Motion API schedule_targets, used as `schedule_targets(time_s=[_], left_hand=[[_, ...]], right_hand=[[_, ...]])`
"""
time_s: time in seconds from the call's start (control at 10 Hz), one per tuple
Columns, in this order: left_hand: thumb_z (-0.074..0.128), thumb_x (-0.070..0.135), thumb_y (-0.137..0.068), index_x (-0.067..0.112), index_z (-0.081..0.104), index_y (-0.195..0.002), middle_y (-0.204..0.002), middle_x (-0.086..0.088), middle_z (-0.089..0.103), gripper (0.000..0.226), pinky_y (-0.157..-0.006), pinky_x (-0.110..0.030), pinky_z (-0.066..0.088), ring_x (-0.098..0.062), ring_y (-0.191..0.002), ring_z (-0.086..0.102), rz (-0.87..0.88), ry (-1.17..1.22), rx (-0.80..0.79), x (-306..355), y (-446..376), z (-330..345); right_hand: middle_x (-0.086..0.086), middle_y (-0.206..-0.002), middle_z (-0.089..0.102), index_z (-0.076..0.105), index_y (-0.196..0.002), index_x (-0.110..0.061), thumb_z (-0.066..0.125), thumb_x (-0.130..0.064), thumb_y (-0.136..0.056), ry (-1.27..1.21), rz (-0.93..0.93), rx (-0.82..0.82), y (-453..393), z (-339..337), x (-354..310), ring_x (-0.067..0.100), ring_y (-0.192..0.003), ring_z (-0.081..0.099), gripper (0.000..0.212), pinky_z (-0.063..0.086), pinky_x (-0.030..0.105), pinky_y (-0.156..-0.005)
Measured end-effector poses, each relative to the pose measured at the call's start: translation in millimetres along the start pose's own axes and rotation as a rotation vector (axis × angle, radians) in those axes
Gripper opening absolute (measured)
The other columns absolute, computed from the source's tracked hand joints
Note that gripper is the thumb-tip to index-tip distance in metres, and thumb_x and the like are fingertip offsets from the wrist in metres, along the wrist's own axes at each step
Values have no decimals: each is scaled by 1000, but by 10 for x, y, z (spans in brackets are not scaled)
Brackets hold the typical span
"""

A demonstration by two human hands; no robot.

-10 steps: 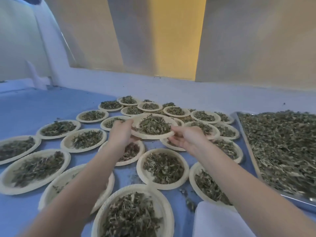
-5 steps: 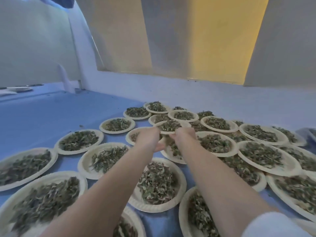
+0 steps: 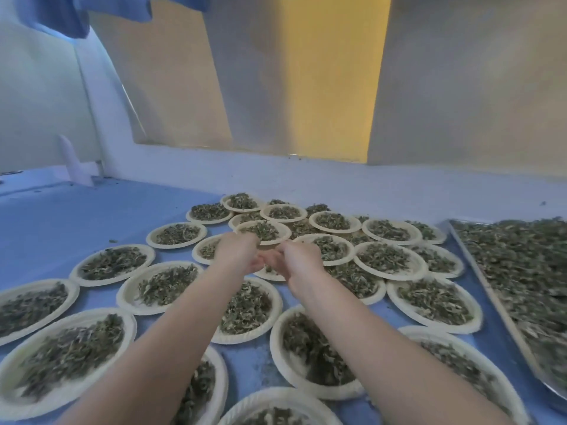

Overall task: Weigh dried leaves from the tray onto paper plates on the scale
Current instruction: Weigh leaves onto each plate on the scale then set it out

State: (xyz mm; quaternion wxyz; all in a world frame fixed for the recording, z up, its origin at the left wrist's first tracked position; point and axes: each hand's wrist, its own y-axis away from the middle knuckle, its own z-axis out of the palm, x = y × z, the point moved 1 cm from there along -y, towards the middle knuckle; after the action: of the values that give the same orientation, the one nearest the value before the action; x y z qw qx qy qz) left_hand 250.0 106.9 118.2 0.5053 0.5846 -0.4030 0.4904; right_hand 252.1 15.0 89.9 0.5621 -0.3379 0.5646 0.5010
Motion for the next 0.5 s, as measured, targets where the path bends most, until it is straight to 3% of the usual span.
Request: schedule_targets(time_s=[0.1,0.2,0.3,0.4,0.5], left_hand=[[46,1,-89,7,52,-69,-53,-6,60,22,-76,-39,53,-26,-64,57,163,-177,-59,-81,609,125],[47,8,-88,17,60,-76,-71,-5,64,20,-75,-42,53,-26,-70,60,333,-289,-146,-221,1142,383],[42,12,-86,17,63,-98,-91,-9,67,24,-81,-41,51,-30,-92,62,471,-433,-231,-392,1669,762],[42,8,-85,12,60,-96,-96,-10,66,22,-70,-33,39,-30,-97,59,610,-547,-297,-523,2203,1221],[42,6,-86,9,57,-92,-99,-13,66,16,-70,-33,38,-32,-99,59,690,-541,-437,-620,2786,1764]], right_hand=[[6,-89,72,63,-118,-11,55,-5,-84,210,-227,14,526,-399,-75,17,-77,70,35,57,35,-80],[-8,-96,70,66,-113,-21,53,-13,-90,538,-493,50,1124,-908,-197,4,-79,64,27,50,13,-74],[-2,-112,68,66,-115,-19,45,-8,-95,876,-676,81,1693,-1491,-250,12,-100,62,31,44,15,-81],[6,-114,63,60,-119,-18,46,-3,-87,1258,-696,136,2160,-2108,-262,25,-107,57,38,46,35,-89],[8,-107,60,58,-115,-19,50,-6,-83,1460,-629,262,2576,-2797,-324,28,-102,59,36,47,33,-80]])
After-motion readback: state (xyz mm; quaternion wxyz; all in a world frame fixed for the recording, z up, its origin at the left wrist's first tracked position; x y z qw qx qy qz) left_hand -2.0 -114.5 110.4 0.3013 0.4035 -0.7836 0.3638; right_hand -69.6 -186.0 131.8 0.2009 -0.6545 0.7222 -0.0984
